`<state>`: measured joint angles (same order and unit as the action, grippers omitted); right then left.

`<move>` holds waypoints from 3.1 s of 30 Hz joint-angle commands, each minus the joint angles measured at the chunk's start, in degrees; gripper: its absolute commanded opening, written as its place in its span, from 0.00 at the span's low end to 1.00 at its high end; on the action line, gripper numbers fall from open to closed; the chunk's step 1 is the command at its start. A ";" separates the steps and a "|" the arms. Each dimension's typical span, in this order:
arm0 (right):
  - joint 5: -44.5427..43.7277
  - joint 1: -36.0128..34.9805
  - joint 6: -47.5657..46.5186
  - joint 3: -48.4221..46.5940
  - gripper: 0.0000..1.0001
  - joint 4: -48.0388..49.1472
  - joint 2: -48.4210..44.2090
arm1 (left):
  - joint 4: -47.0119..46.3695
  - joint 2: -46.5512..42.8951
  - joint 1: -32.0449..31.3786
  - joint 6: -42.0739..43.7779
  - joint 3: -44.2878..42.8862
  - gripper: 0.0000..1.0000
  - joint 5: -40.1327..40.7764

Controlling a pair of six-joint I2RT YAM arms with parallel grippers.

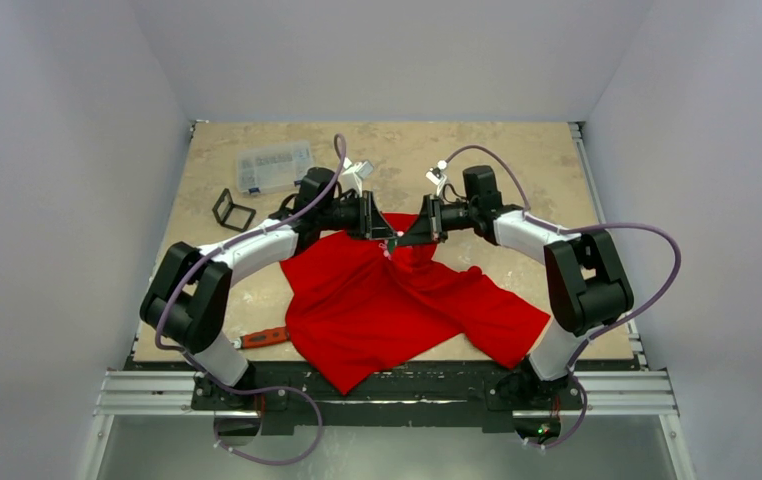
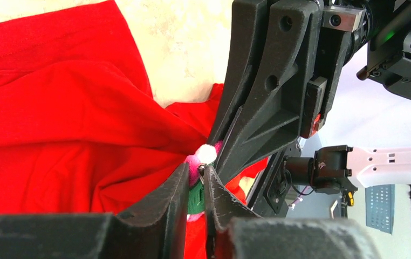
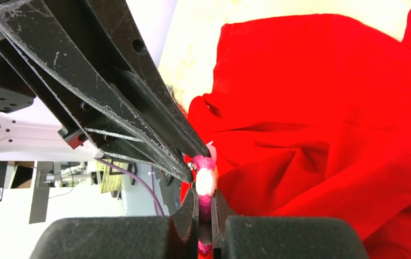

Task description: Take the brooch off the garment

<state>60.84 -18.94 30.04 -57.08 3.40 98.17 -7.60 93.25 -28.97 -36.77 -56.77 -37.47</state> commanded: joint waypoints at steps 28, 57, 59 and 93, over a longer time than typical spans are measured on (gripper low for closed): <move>-1.30 0.80 1.07 0.58 0.00 4.25 -3.34 | -13.46 -3.52 4.86 -6.75 6.58 0.53 -7.28; -12.49 0.18 -12.68 2.03 0.00 4.24 -7.34 | -14.46 1.66 -3.16 0.21 6.04 0.46 -0.89; -12.26 0.17 -12.63 2.13 0.00 4.09 -7.42 | -14.47 2.57 -3.32 -0.29 5.17 0.44 -0.32; -25.31 0.17 -36.43 -1.04 0.00 2.86 -1.00 | -11.70 -6.28 -3.00 4.07 6.27 0.00 -6.61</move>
<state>38.26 -18.81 -1.58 -55.05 5.32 95.79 -18.24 90.43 -32.49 -35.70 -50.74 -41.87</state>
